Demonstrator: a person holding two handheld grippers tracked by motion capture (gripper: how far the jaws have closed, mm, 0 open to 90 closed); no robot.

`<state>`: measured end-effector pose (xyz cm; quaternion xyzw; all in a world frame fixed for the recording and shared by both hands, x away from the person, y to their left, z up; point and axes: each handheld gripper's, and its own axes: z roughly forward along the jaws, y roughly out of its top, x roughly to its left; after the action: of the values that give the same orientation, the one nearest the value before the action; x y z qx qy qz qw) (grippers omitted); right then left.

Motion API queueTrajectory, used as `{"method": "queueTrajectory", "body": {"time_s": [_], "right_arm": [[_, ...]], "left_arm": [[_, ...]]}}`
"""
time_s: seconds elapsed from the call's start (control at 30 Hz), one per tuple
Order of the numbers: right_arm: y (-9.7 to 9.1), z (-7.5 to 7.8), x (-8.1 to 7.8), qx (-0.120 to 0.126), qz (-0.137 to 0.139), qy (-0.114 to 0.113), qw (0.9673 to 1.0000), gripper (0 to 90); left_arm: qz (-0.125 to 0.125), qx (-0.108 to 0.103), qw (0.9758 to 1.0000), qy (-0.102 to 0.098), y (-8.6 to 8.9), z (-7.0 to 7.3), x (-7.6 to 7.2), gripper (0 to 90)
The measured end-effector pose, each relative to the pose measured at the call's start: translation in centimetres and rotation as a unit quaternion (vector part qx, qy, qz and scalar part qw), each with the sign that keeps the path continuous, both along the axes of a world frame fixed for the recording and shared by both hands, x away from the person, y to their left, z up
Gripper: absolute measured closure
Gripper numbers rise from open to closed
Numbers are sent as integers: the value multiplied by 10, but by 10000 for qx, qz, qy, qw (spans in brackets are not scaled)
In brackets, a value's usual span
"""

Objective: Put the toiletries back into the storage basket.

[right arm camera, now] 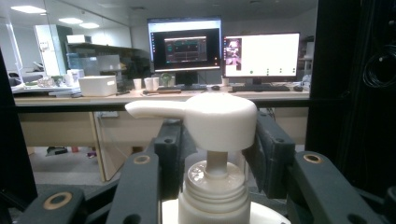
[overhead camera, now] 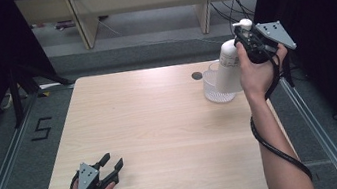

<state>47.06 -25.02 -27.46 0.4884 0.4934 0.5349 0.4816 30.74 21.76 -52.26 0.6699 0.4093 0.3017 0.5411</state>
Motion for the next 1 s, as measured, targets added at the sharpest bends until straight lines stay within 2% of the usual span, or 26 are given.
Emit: {"method": "queueTrajectory", "body": {"time_s": [0.23, 0.37, 0.57, 1.0], "right_arm": [[0, 1, 4, -28, -36, 16, 10000, 602], [1, 3, 6, 38, -36, 4, 10000, 602], [1, 5, 8, 18, -55, 50, 10000, 602], [3, 11, 17, -55, -67, 0, 10000, 601]], "left_arm": [[-11, -3, 10000, -7, 0, 0, 0, 460], [-1, -6, 10000, -7, 0, 0, 0, 459], [-6, 3, 10000, -6, 0, 0, 0, 460], [22, -11, 10000, -1, 0, 0, 0, 460]]}}
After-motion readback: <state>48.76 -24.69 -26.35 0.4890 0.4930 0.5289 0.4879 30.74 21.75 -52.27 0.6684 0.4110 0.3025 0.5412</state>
